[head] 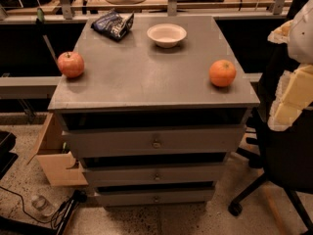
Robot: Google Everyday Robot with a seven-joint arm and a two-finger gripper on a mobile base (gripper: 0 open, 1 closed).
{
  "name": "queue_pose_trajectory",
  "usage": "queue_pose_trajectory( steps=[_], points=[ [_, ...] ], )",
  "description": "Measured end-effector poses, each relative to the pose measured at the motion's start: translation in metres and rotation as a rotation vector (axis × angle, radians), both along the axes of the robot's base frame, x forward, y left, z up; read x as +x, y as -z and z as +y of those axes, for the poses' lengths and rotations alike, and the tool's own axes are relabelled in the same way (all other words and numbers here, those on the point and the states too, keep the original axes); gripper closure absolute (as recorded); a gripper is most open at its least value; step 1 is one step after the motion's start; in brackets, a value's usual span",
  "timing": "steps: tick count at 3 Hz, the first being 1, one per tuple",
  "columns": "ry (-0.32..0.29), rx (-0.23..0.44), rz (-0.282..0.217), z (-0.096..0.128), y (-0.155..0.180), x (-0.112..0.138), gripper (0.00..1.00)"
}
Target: Move orange near apple
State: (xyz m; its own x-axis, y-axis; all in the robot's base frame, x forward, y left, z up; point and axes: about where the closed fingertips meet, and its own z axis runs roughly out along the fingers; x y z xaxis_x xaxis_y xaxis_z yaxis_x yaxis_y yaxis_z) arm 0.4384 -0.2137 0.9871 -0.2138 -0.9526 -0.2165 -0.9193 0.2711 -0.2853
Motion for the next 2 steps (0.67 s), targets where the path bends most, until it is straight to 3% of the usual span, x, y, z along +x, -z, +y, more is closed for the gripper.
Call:
queue_pose_trajectory(
  steps=[1, 2],
  points=[
    [0.001, 0.01, -0.005, 0.0, 0.0, 0.001, 0.0],
    [0.011, 0.133, -0.065, -0.001, 0.004, 0.016, 0.0]
  ],
)
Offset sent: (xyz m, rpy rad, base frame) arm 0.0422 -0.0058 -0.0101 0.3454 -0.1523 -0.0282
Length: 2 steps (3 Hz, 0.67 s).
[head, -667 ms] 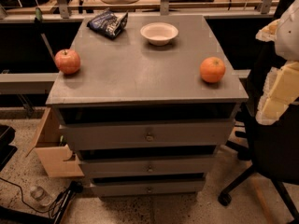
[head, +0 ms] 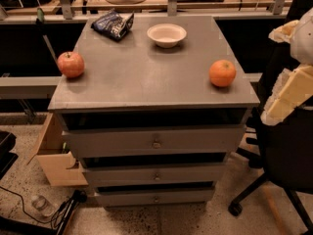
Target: Move orange near apple
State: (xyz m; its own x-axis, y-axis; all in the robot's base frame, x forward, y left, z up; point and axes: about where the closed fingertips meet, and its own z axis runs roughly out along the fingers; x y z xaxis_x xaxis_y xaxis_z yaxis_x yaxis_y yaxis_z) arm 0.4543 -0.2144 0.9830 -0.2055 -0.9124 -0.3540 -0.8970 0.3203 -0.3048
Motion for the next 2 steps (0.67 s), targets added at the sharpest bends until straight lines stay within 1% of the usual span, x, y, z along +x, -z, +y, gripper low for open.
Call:
queue_pose_trajectory(
  steps=[1, 2],
  points=[
    [-0.002, 0.185, -0.098, -0.003, 0.011, 0.028, 0.0],
    [0.01, 0.376, -0.219, 0.004, 0.008, 0.075, 0.0]
  ],
)
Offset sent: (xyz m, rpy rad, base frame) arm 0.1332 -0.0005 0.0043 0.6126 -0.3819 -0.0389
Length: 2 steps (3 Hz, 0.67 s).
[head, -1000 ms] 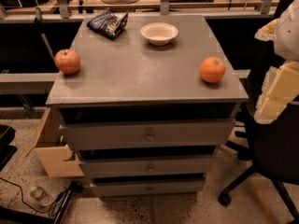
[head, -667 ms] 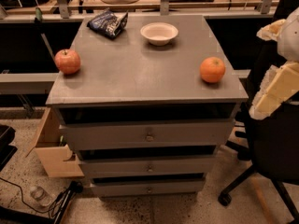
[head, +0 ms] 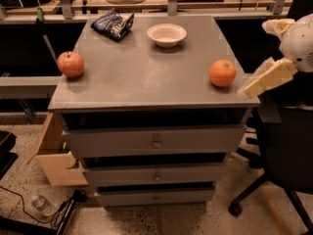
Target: Move orange near apple
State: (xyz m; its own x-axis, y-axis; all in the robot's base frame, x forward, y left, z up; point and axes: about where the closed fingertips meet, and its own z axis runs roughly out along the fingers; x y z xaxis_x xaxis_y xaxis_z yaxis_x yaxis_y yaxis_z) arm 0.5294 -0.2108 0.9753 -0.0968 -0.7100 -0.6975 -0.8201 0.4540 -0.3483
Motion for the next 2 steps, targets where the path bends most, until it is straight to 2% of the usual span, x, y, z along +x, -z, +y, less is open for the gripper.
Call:
queue_pose_trajectory(
  steps=[1, 2],
  points=[
    [0.036, 0.091, -0.072, -0.0004, 0.0013, 0.0269, 0.0],
    [0.048, 0.1, -0.09, -0.0006, -0.0016, 0.032, 0.0]
  ],
)
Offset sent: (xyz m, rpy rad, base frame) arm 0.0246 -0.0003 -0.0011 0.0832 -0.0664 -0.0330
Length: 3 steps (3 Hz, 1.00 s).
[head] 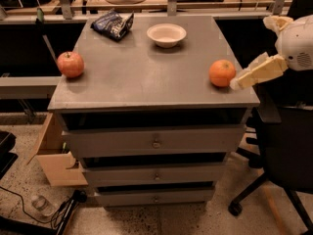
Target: Move orange near apple
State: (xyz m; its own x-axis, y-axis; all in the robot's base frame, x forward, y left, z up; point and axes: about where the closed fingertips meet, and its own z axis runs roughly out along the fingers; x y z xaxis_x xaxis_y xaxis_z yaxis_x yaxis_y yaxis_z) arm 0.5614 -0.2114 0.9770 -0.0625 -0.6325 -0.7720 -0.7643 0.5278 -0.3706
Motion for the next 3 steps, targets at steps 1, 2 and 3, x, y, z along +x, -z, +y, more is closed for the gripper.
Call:
queue_pose_trajectory(
  steps=[1, 2, 3],
  points=[
    [-0.001, 0.004, 0.001, 0.001, 0.0, 0.0, 0.0],
    [0.016, 0.073, 0.016, 0.001, 0.017, 0.012, 0.0],
    [0.019, 0.135, 0.022, 0.001, 0.036, 0.029, 0.0]
  ],
)
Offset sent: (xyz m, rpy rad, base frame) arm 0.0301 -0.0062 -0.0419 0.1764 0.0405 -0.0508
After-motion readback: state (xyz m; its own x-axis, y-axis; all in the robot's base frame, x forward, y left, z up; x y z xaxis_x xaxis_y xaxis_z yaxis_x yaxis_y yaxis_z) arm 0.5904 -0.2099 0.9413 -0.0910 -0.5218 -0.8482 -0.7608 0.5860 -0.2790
